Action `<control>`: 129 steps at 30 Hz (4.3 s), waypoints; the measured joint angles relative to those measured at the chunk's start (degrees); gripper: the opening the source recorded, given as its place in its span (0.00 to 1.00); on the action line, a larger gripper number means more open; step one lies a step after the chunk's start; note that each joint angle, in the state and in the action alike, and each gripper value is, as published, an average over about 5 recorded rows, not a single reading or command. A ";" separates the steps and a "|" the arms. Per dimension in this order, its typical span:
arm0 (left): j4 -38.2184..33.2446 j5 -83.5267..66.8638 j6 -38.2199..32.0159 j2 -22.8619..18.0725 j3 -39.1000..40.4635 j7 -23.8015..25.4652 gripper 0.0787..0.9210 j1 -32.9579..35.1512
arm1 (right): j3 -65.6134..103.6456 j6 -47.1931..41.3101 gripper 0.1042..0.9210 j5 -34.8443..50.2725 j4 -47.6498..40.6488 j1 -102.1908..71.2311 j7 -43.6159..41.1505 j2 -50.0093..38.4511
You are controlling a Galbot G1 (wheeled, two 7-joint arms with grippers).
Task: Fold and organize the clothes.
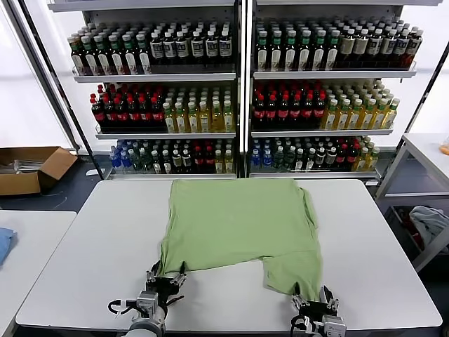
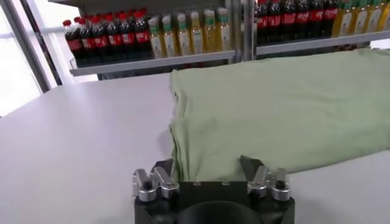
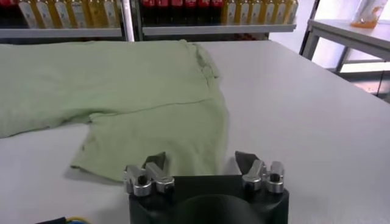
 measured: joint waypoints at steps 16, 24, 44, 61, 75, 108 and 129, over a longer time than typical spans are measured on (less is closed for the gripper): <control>1.18 -1.18 -0.10 -0.65 -0.37 0.08 0.09 -0.05 | 0.36 2.40 0.01 0.65 -0.40 0.55 -2.12 -0.96; 0.69 -2.47 -2.07 -1.06 -0.21 0.29 0.01 -0.55 | 1.43 5.75 0.01 -0.35 1.84 1.99 -4.89 -0.90; 2.30 -9.65 -11.15 1.12 0.75 -1.18 0.01 -9.40 | 1.81 7.55 0.01 -1.47 -7.79 20.92 -10.20 -3.18; 18.48 -14.73 -10.79 4.47 3.69 -1.76 0.01 -24.56 | -4.35 3.18 0.02 -0.86 -25.83 39.12 -13.85 -3.07; 24.34 -15.96 -7.81 4.77 4.01 -2.86 0.27 -30.63 | -5.27 2.50 0.46 8.35 -34.30 47.60 -9.69 2.21; 16.74 -11.12 -0.50 4.94 1.84 -6.82 0.88 -24.77 | -0.76 -4.41 0.88 8.80 -21.91 36.28 -1.87 -2.67; 21.15 -9.70 0.06 5.53 1.80 -6.05 0.82 -24.97 | -1.40 -6.02 0.65 7.52 -25.11 34.04 -2.02 -2.96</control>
